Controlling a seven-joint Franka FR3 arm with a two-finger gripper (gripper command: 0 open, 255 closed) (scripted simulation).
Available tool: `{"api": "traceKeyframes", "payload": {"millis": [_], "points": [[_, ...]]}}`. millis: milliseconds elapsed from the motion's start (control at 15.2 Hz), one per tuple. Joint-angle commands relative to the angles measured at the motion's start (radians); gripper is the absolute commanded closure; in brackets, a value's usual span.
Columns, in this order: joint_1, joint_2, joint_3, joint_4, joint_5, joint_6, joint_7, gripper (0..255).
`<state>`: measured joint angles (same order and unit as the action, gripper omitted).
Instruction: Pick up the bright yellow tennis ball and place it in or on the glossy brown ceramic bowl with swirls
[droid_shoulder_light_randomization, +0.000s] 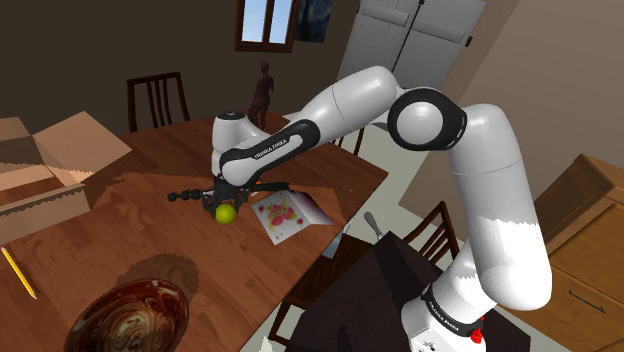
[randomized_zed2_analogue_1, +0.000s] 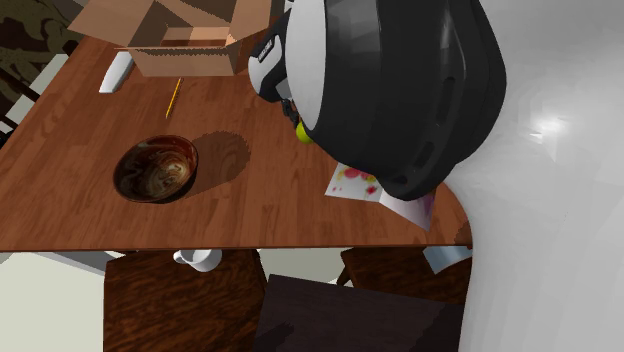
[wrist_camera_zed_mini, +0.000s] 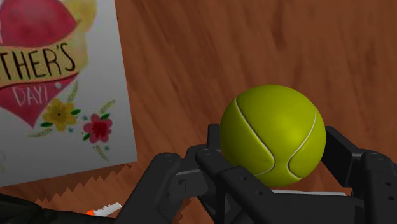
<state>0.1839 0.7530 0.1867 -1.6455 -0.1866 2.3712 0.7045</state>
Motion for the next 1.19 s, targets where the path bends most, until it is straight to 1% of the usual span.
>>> {"api": "traceKeyframes", "payload": {"millis": [0,1122], "points": [[0.0,0.0,0.0,0.0,0.0,0.0,0.0,255],[-0.017,-0.143,0.025,-0.005,0.03,-0.137,-0.018,255]]}}
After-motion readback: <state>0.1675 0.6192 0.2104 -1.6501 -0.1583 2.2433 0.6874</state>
